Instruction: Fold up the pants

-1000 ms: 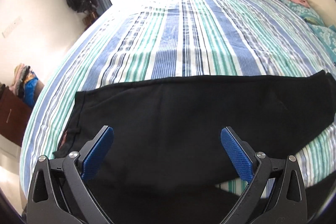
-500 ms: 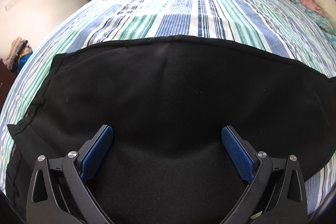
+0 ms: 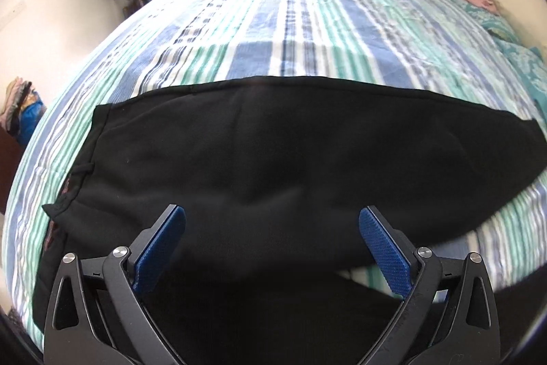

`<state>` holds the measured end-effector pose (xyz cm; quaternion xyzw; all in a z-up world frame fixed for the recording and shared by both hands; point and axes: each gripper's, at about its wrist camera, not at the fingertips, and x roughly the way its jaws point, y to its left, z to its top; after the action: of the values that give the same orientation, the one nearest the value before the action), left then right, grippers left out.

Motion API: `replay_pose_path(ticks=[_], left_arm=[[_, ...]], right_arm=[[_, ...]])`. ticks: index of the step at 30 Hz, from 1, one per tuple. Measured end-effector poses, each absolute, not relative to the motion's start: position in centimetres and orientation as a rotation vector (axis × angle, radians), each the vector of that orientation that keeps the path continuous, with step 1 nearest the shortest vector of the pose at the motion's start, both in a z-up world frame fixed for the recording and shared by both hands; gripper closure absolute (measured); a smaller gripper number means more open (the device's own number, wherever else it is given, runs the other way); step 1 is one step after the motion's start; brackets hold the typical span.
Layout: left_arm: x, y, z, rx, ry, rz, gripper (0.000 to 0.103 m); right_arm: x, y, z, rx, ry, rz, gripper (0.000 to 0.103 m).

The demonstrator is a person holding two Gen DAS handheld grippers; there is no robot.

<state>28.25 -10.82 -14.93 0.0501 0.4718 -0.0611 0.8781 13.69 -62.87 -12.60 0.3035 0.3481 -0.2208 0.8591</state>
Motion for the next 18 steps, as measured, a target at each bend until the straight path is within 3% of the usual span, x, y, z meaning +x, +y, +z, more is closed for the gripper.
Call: replay_pose_path(ticks=[3,9,18], left_arm=[[22.8,-13.4,-14.0,0.096,1.005,-0.281,0.001],[15.6,-19.7,-16.5,0.259,1.039,-0.421,0.001],[15.0,-12.8,-18.3,0.225,1.105,-0.245,0.001]], right_arm=[[9.3,-55.3,-12.1,0.631,0.743,-0.337,0.02],[5.8,-40.0,-15.5,0.664,0.842,-0.108,0.019],[6.3,-37.4,-18.7,0.511,0.991,-0.133,0.019]])
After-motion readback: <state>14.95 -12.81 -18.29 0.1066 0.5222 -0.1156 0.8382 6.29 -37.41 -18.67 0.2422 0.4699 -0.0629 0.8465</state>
